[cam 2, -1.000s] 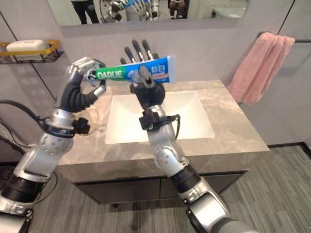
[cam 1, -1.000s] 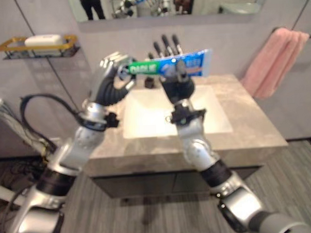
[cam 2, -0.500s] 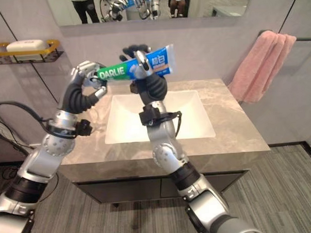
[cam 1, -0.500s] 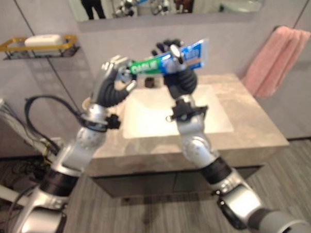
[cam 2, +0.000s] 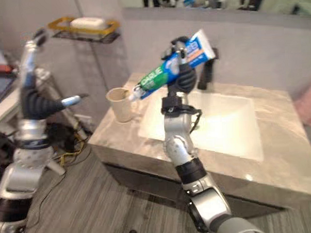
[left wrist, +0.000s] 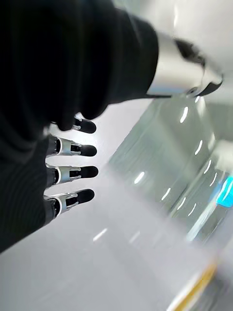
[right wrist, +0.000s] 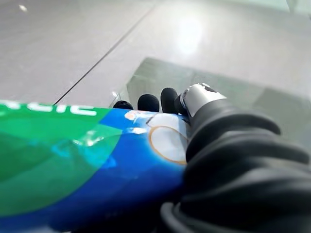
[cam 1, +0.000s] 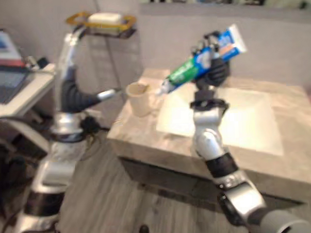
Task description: Put brush and paste in cup on sink, flatten towel.
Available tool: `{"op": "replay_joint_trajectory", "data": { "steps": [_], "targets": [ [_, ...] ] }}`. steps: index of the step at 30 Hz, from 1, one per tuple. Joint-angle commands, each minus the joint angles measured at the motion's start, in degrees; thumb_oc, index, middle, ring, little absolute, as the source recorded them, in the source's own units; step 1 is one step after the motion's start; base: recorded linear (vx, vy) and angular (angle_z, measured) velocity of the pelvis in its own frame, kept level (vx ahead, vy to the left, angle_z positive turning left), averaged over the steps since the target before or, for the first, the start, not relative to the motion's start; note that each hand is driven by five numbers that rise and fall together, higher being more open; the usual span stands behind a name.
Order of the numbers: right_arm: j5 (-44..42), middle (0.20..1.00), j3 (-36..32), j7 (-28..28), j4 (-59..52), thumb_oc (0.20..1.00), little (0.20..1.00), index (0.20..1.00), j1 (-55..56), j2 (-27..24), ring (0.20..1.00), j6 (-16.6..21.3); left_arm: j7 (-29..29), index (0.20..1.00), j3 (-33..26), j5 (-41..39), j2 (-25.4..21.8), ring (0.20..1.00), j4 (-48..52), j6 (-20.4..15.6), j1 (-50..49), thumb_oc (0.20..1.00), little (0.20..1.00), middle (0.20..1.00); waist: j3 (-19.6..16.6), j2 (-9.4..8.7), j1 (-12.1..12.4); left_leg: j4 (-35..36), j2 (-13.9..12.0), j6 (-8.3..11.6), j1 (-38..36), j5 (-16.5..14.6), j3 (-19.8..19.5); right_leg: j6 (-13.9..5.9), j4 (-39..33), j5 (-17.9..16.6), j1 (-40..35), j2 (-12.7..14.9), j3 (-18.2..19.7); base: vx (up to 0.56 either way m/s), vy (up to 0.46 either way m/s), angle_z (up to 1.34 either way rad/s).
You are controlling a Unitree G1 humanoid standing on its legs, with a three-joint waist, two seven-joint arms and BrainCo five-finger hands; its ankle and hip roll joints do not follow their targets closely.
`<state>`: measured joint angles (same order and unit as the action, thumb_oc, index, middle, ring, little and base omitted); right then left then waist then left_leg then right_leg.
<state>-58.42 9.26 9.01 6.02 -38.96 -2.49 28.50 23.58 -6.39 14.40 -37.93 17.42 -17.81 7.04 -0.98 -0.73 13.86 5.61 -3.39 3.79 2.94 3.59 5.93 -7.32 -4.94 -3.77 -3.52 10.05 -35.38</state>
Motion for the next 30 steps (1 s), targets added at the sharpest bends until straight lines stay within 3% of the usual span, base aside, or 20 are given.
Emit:
{"op": "replay_joint_trajectory", "data": {
  "steps": [1, 7, 9, 12, 16, 30],
  "targets": [
    [4.0, 0.2, -0.9, -0.8, -0.7, 0.2, 0.2, 0.2, -6.3, -1.5, 0.2, 2.0, 3.4, 1.0, -3.8, -2.1, -5.8, 1.0, -0.2, -2.2, -0.6, 1.0, 1.0, 1.0, 0.9, -3.83, 3.5, -0.6, 0.8, -0.3, 1.7, -3.9, -6.3, -2.32, -0.1, 1.4, -4.2, 3.1, -2.6, 0.0, 0.034, 0.63],
    [7.8, 0.2, -2.8, 0.3, 1.6, 0.2, 0.2, 0.2, -6.1, -6.9, 0.2, 1.3, -0.4, 1.0, -9.1, -6.3, -7.4, 1.0, -4.1, -2.4, -10.8, 1.0, 1.0, 1.0, 1.4, -4.17, 6.8, -0.6, 2.6, -0.5, 4.5, -3.2, -9.7, -3.12, -0.1, 0.9, -4.7, 3.8, -6.4, 0.03, 0.057, 0.47],
    [11.6, 0.2, -3.6, 1.1, 2.5, 0.2, 0.2, 0.2, -5.9, -9.8, 0.2, 0.3, -3.2, 1.0, -9.6, -6.6, -7.4, 1.0, -7.9, -0.8, -16.5, 1.0, 1.0, 1.0, 2.0, -4.4, 8.1, -0.6, 3.4, -0.79, 5.2, -3.0, -11.3, -3.23, -0.1, 0.8, -4.9, 3.9, -7.9, 0.05, 0.076, 0.39],
    [15.8, 0.2, -3.9, 2.9, 3.2, 0.2, 0.2, 0.2, -5.6, -11.5, 0.2, -0.3, -4.3, 1.0, -10.0, -5.3, -7.4, 1.0, -10.0, 0.3, -18.9, 1.0, 1.0, 1.0, 2.2, -4.51, 8.4, -0.6, 4.0, -1.07, 5.8, -2.9, -12.0, -3.58, -0.1, 0.4, -4.9, 4.1, -8.7, 0.03, 0.062, 0.35],
    [24.1, 0.2, -4.7, 7.3, 4.3, 0.2, 0.2, 0.2, -7.2, -13.8, 0.2, -1.7, -10.7, 1.0, -7.6, -9.0, -7.5, 1.0, -7.4, -1.2, -22.6, 1.0, 1.0, 1.0, 2.6, -4.96, 9.2, -0.6, 4.9, -1.76, 6.1, -3.2, -12.8, -4.27, -0.1, -0.1, -5.0, 4.6, -9.9, 0.04, 0.077, 0.16],
    [26.7, 0.2, -4.9, 10.3, 3.5, 0.2, 0.2, 0.2, -11.5, -14.6, 0.2, -0.8, -13.1, 1.0, -3.4, -9.4, -9.5, 1.0, -5.4, -1.4, -22.0, 1.0, 1.0, 1.0, 3.2, -6.08, 9.0, -0.6, 4.9, -2.29, 5.4, -4.0, -11.5, -4.6, -0.1, -0.7, -4.2, 4.8, -8.2, 0.02, 0.033, -0.03]
  ]
}}
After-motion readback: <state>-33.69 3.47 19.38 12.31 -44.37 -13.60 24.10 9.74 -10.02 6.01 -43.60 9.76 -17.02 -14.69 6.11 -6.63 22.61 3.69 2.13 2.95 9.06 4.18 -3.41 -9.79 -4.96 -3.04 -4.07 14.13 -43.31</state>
